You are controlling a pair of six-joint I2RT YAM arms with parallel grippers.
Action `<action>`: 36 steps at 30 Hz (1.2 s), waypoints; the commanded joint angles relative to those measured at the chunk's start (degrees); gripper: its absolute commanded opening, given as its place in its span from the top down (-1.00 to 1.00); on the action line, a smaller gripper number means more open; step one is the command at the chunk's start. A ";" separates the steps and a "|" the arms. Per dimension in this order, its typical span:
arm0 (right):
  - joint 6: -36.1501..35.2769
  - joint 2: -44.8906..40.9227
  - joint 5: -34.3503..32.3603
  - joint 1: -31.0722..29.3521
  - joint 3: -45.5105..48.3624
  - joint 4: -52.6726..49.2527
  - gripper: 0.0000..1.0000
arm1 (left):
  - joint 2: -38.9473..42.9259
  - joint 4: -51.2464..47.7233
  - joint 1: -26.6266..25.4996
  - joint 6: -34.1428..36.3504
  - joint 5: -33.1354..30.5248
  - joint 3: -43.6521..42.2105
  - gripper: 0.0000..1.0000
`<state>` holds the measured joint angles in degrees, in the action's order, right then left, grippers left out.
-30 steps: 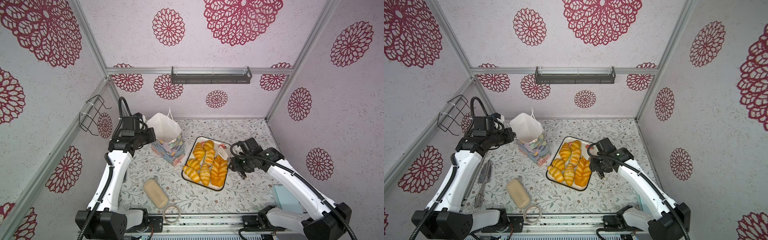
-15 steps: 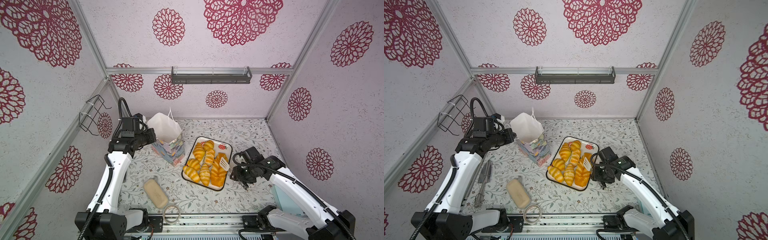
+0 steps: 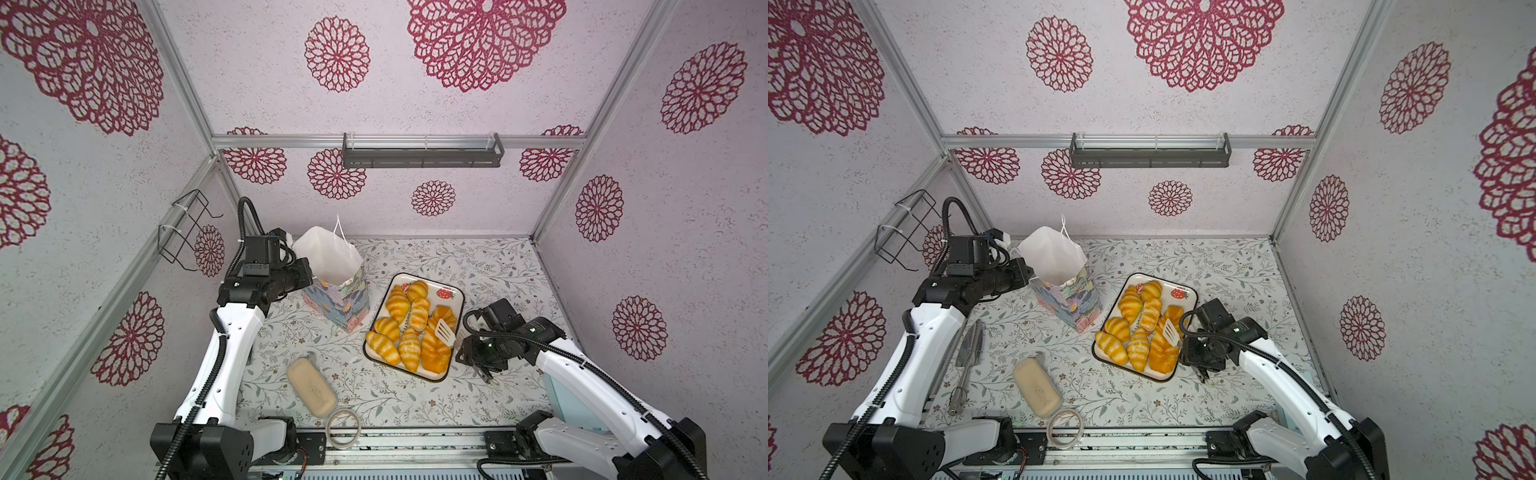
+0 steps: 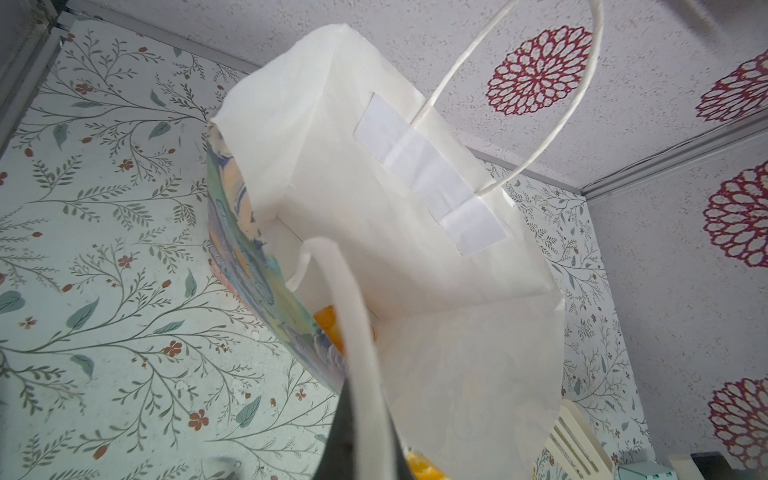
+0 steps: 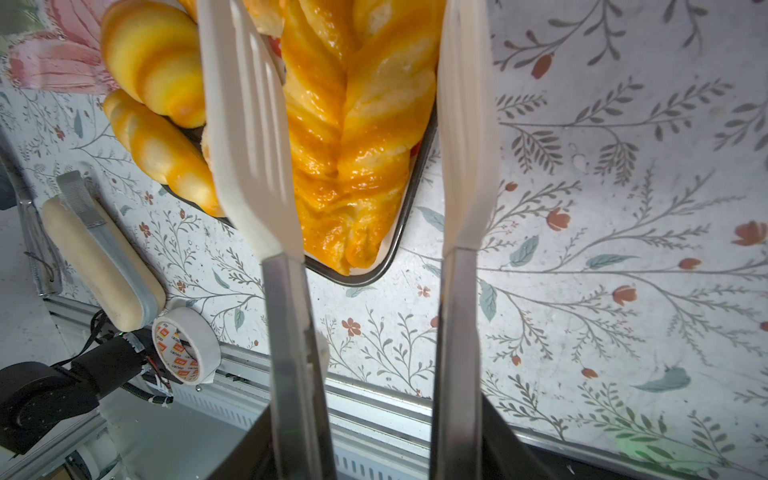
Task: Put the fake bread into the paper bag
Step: 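Move the tongs with the right gripper over the long twisted bread, then lower the tongs and pinch the long twisted bread on the tray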
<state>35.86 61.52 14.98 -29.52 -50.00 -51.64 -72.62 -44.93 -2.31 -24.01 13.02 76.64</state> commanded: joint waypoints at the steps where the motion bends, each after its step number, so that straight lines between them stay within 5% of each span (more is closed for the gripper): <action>1: 0.88 0.10 0.80 0.07 0.18 1.71 -0.10 | 1.43 0.87 -0.10 0.39 0.25 -0.62 1.00; 36: 1.64 2.02 0.86 0.07 3.10 5.06 0.04 | 1.49 1.07 -0.15 0.46 0.25 -1.15 1.00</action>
<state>37.12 63.44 15.33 -29.52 -46.33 -48.12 -72.23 -44.45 -2.31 -23.99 13.02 76.05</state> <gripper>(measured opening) 0.481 0.045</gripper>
